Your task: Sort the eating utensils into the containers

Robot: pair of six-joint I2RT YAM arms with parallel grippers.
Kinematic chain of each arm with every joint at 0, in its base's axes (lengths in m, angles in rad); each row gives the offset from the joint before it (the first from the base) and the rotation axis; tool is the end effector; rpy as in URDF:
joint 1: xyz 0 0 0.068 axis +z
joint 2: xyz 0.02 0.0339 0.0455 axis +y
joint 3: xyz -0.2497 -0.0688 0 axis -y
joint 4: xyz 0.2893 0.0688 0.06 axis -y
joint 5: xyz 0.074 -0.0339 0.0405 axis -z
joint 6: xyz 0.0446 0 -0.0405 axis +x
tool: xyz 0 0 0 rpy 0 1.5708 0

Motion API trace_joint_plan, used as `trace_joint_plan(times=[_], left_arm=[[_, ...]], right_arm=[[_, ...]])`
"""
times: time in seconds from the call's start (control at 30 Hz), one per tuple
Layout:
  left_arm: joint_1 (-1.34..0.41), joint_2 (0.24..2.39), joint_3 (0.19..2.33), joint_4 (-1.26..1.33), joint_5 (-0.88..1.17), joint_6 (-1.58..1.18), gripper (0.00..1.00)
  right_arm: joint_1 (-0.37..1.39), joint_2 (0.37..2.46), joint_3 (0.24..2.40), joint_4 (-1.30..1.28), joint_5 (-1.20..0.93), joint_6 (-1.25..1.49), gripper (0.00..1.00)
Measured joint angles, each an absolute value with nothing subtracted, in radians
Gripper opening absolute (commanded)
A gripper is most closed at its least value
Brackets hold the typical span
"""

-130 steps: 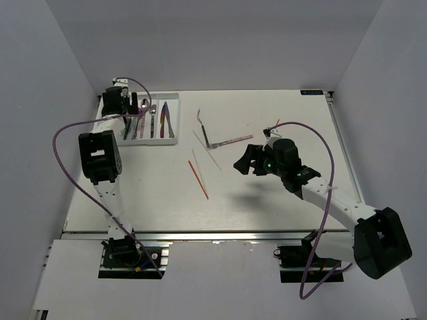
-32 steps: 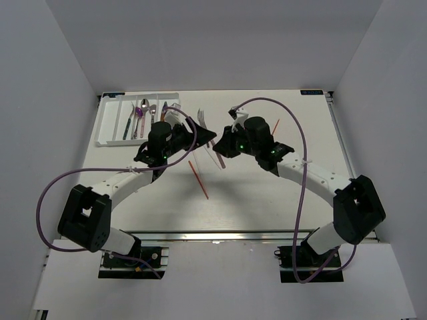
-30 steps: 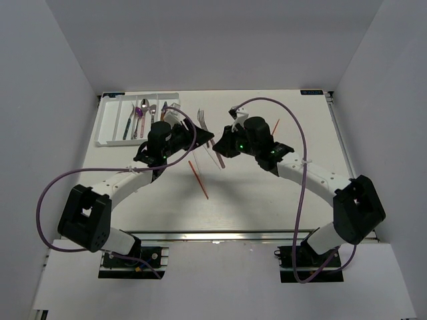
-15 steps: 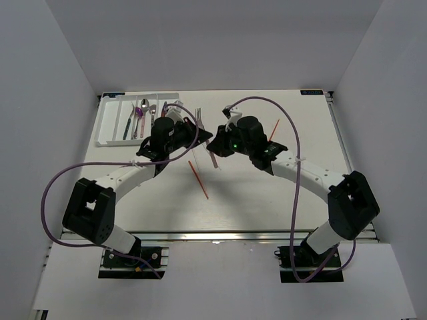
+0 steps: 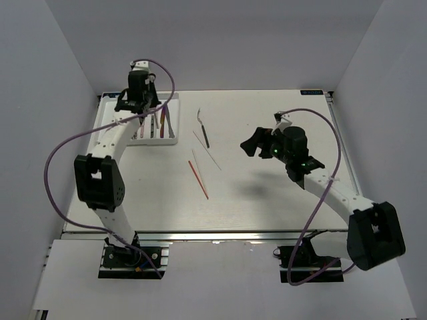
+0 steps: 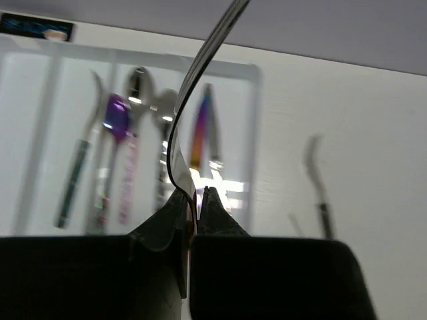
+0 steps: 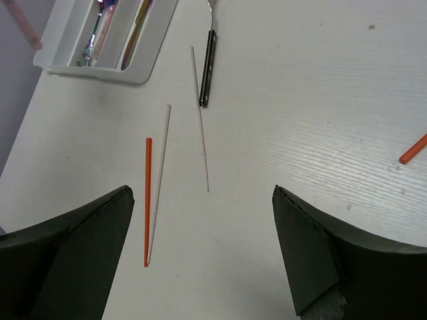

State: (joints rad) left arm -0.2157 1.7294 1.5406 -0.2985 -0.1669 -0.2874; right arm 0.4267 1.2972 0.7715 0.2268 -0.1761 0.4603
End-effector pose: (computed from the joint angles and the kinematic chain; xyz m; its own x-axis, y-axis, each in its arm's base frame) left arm 0.4501 -0.0910 0.3095 -0.4578 -0.1858 -0.8694 -0.0648 0.9823 -0.1759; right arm 0.3113 0.1501 0.2259 -0.4889 0.2582 -0.8333 -0.3825 0.7950 0.4707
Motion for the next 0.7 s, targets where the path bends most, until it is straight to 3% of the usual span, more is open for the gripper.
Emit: trace_joint_plan(times=[0.27,0.5,0.7], left_arm=[[0.034,2.038,1.724,-0.269,-0.164,0.131,0.0],[0.08,2.246,1.897,-0.245,-0.103,0.299,0.0],[0.099,2.286,1.901,-0.229,-0.057,0.336,0.05]], right_arm=[[0.411,1.118,0.653,0.249,-0.26,0.418,0.89],[0.413,1.114,0.594,0.233,-0.339,0.402,0.89],[0.413,1.143,0.595,0.237,-0.385,0.392,0.89]])
